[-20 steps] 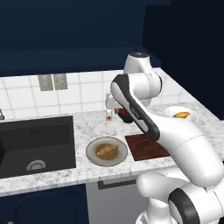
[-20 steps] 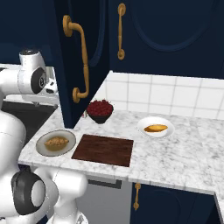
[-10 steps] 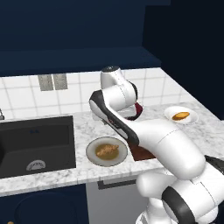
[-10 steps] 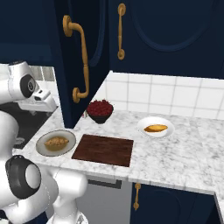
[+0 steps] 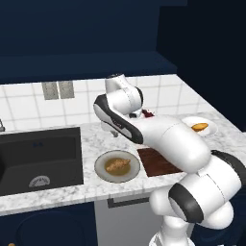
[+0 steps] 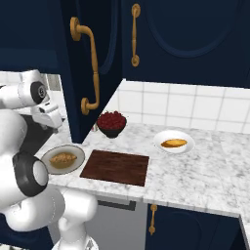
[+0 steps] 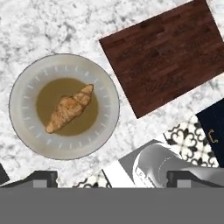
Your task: From the different types of pastries on the counter, select a croissant and place it on the cutting board. Then retrieve a jar of jam from the cabinet and place it alongside the croissant on the cutting board.
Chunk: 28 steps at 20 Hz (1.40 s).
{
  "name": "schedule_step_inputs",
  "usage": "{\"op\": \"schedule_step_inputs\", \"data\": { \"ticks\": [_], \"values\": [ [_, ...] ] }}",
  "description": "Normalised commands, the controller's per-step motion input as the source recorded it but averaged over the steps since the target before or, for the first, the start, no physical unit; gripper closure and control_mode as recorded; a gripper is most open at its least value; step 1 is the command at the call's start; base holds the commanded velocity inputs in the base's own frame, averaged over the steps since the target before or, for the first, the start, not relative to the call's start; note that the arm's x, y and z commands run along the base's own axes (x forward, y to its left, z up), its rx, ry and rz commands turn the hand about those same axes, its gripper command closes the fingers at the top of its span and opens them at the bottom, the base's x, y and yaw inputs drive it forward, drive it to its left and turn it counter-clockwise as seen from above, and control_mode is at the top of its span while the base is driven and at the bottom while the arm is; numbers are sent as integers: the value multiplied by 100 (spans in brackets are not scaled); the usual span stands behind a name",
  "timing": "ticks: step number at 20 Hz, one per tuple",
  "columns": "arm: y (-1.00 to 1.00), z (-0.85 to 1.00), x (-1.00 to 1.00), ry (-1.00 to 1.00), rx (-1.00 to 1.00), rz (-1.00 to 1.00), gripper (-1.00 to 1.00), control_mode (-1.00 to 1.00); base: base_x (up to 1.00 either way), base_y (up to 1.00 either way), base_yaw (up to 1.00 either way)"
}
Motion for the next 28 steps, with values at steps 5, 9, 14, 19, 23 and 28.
{"op": "schedule_step_inputs", "data": {
  "ticks": [5,9,14,19,23,28],
  "values": [
    [0,-35,0,0,0,-36,-100,-100,0,0,0],
    [16,-41,26,-8,0,-16,-100,-100,0,0,0],
    [21,-21,45,-3,0,-10,-100,-100,0,0,0],
    [11,-12,39,0,0,-11,-100,-100,0,0,0],
    [3,-11,34,0,0,-10,-100,-100,0,0,0],
    [0,-4,16,0,0,-9,-100,-100,0,0,0]
  ]
}}
